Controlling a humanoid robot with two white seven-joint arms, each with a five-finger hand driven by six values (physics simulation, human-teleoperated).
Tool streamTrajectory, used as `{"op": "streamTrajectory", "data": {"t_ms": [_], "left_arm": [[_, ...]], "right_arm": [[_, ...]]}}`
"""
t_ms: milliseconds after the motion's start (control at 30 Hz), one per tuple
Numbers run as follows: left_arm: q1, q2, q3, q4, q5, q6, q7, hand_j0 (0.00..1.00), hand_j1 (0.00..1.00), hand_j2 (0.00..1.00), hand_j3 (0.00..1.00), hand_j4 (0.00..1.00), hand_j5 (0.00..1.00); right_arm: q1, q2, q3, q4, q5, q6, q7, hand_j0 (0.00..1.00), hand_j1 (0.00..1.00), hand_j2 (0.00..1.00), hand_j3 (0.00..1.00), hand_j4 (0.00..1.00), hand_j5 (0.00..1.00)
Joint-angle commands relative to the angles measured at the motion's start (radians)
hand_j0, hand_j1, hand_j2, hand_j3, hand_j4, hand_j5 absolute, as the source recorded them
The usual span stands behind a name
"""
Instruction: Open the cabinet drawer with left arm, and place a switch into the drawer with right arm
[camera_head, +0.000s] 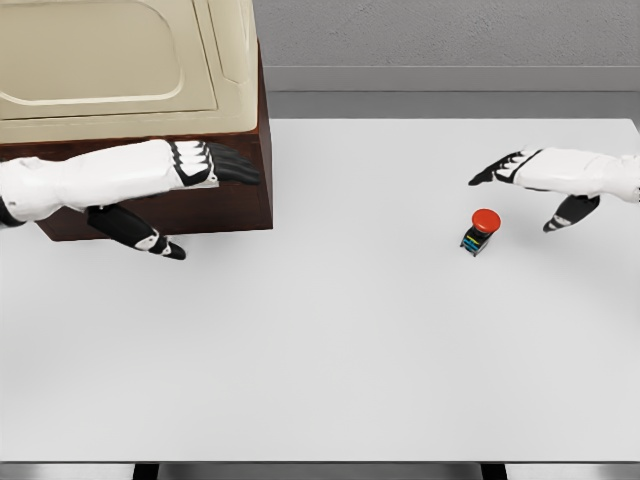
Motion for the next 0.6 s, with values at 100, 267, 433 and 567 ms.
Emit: {"op": "streamTrajectory", "data": {"t_ms": [100,267,433,567], "left_arm": [[-0.017,-0.008,0.002,0.0,0.047,0.001,-0.17,1.0,1.0,1.0,1.0,1.0,1.0],[-0.029,-0.029,0.059,0.0,0.176,0.066,-0.216,1.0,1.0,1.0,1.0,1.0,1.0],[0.001,0.031,0.105,0.0,0.247,0.158,-0.21,1.0,1.0,1.0,1.0,1.0,1.0],[0.009,0.057,0.108,0.0,0.242,0.294,-0.216,1.0,1.0,1.0,1.0,1.0,1.0]], "right_arm": [[-0.003,0.011,0.047,-0.006,-0.005,0.003,0.0,1.0,1.0,1.0,1.0,1.0,1.0],[-0.011,0.051,0.077,-0.002,-0.005,0.003,0.0,1.0,1.0,1.0,1.0,1.0,1.0],[-0.025,0.058,0.108,0.005,-0.004,0.003,0.0,0.99,0.99,0.99,0.99,0.99,0.99],[-0.025,0.07,0.112,0.037,0.001,0.003,0.0,0.95,0.95,0.95,0.95,0.95,0.95]]}}
